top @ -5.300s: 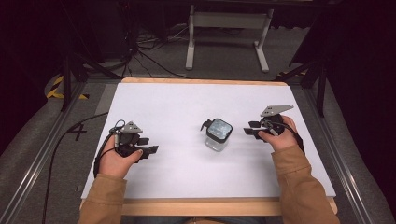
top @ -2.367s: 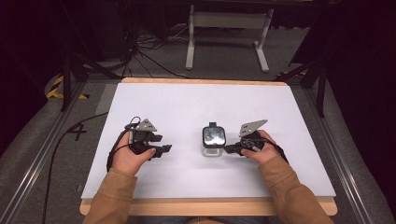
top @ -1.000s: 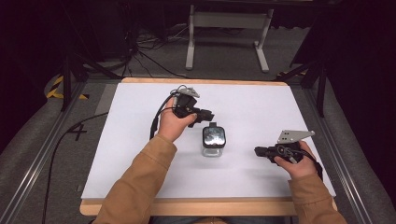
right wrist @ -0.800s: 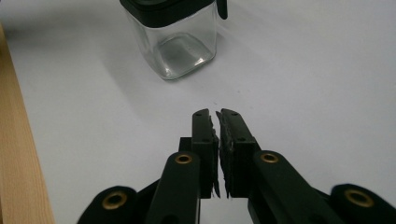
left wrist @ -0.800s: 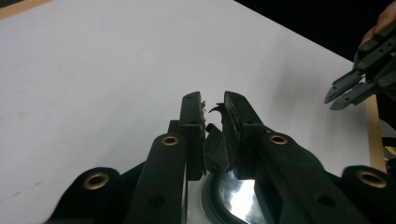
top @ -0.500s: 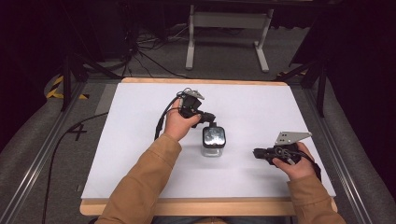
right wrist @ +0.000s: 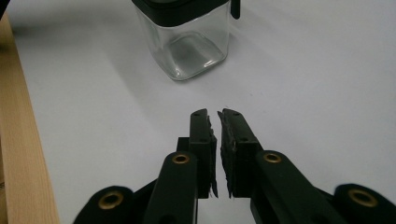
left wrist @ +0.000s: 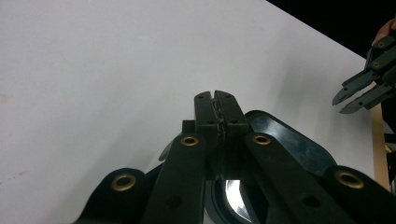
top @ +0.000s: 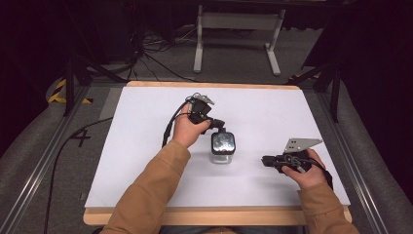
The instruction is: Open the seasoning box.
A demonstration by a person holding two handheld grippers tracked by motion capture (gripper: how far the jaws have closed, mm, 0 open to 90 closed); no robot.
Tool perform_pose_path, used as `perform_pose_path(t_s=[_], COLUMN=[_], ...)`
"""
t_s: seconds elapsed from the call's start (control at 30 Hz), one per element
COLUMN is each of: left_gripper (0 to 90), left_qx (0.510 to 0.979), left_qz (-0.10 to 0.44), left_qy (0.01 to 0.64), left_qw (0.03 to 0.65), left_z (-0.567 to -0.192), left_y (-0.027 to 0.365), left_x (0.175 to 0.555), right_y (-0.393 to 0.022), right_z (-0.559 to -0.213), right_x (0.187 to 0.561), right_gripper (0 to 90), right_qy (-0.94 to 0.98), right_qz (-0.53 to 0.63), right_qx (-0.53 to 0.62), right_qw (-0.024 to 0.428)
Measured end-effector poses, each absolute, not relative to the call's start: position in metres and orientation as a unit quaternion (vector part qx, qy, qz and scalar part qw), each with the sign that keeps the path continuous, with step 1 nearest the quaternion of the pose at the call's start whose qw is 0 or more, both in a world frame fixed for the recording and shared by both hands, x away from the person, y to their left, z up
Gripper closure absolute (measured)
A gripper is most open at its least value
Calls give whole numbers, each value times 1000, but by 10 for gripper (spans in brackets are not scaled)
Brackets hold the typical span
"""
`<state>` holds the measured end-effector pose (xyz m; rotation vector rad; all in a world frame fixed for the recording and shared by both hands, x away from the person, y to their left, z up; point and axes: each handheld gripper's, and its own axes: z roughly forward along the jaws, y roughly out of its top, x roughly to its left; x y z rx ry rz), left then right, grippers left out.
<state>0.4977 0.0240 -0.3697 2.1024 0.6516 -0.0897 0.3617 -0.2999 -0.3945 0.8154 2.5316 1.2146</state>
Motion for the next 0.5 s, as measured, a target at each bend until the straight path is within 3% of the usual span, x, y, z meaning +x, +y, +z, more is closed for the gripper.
perform_pose_path(t_s=[0.5], left_gripper=[891], left_qx=[846], left_qz=[-51], left_qy=[272], left_qw=[455], left_z=[-371], left_y=[25], left_x=[500], right_y=[-264], right_z=[-387], right_x=[363], right_gripper=[897], right_qy=[860], right_qz=[437], right_qx=[242], right_qw=[103])
